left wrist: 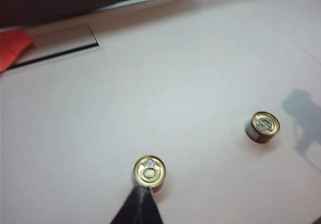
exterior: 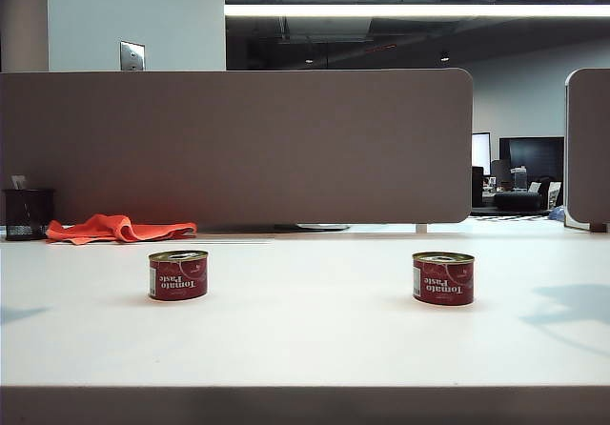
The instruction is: Stack a can of tomatoes on the right onto the can of tomatoes on the left.
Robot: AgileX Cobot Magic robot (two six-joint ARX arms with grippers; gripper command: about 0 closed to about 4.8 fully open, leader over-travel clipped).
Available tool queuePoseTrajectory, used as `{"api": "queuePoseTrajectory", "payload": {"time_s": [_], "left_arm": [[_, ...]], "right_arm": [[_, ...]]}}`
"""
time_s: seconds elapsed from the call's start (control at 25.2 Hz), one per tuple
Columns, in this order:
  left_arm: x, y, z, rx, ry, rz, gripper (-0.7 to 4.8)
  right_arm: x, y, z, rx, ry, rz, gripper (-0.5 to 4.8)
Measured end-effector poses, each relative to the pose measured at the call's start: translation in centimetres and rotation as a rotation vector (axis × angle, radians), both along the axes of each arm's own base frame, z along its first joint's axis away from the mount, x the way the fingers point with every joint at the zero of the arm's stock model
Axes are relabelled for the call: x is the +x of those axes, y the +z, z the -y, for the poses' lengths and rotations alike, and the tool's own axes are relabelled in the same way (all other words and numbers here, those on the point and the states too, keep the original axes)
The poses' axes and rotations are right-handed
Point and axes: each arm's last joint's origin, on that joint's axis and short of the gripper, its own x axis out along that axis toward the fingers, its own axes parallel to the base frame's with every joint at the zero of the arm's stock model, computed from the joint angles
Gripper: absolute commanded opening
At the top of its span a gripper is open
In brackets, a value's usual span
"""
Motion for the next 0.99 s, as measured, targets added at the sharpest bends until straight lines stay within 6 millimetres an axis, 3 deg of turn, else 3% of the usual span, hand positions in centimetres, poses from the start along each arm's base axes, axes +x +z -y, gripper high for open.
{"api": "queuePoseTrajectory", "payload": {"time_s": [0.08,0.12,0.16,0.28,0.4,0.8,0.99], "left_arm": [[0.0,0.1,-0.1,0.017,0.037,0.009,-0.05],[0.0,0.0,-0.2,0.038,0.079,0.008,-0.05],[0.1,0.0,-0.3,0.054,0.107,0.012,-0.05],[0.3,-0.1,-0.3,0.071,0.107,0.012,-0.05],[0.3,-0.1,-0.3,0.075,0.110,0.010,-0.05],[0.3,-0.1,-0.3,0.078,0.112,0.011,-0.05],[0.3,-0.1,-0.3,0.078,0.112,0.011,-0.05]], "right_arm": [[1.0,-1.1,-0.9,-0.032,0.005,-0.059,-0.04],[1.7,-1.8,-1.6,-0.050,0.013,-0.086,0.50],[2.9,-2.8,-2.3,-0.082,0.012,-0.128,1.48],[4.8,-5.2,-3.3,-0.124,0.017,-0.221,2.90],[6.1,-7.0,-4.4,-0.149,0.042,-0.288,4.79],[9.5,-12.4,-6.1,-0.081,0.088,-0.514,4.79],[10.1,-13.6,-6.5,-0.084,0.085,-0.547,4.79]]}}
